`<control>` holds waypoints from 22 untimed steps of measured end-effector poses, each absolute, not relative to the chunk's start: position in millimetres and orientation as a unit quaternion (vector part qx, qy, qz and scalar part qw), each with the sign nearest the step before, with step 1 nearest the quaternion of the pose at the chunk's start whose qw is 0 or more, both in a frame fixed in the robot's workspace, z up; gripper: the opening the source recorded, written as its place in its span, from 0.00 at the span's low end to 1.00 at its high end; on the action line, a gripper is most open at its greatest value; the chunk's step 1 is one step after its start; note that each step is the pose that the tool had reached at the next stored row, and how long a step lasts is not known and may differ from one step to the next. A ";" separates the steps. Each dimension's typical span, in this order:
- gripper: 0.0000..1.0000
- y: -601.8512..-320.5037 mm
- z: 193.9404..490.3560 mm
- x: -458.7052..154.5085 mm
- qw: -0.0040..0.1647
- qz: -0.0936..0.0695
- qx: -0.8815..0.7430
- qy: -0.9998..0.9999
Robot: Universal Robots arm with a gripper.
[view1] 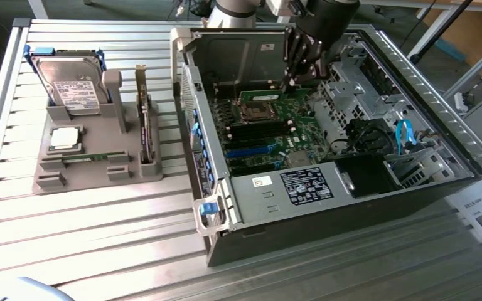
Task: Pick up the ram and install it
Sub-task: 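Insert the ram into the slot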
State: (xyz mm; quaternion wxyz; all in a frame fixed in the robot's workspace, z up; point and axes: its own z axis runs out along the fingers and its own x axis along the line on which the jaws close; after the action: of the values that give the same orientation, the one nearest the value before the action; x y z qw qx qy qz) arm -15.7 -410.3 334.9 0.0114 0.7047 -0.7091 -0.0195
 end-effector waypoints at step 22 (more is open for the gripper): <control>0.11 -401.0 333.2 -15.7 0.011 -0.019 0.705 -0.709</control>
State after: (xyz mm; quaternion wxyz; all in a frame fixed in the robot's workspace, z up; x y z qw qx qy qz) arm -15.7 -401.0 333.2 0.0114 0.7047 -0.7091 -0.0195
